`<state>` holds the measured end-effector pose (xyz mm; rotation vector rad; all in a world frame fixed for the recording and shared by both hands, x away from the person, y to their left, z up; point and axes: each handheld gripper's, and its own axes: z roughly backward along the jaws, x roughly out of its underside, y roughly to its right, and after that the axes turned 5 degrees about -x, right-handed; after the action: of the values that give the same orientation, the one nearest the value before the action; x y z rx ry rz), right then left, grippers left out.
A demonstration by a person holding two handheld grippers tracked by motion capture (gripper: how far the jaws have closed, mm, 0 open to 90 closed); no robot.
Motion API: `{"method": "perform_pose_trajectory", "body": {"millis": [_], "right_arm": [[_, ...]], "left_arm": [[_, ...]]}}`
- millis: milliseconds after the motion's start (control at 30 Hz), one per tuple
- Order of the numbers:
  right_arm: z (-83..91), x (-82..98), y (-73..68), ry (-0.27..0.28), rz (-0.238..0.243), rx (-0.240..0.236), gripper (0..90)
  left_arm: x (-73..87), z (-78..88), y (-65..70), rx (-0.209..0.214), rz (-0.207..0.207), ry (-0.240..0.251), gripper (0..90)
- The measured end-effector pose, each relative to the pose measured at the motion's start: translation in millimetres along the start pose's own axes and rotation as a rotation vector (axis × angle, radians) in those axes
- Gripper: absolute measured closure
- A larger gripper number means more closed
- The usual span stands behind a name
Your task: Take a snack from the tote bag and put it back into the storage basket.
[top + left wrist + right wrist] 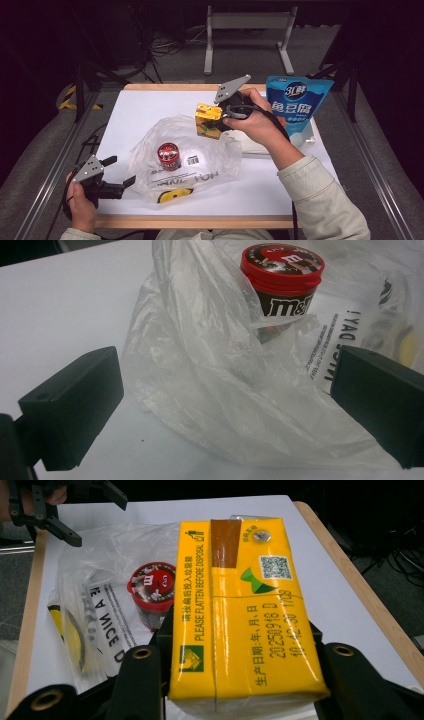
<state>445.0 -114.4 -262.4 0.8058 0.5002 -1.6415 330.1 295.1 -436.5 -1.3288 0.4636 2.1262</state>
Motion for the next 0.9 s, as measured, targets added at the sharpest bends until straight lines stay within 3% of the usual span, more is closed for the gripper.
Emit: {"method": "perform_pose_trajectory", "body": {"millis": [900], "right_arm": [[21.9, 27.3, 29.5, -0.037, -0.086, 0.101, 55.5]], "left_arm": [[0.2, -0.2, -0.1, -0.006, -0.004, -0.007, 1.1]]}}
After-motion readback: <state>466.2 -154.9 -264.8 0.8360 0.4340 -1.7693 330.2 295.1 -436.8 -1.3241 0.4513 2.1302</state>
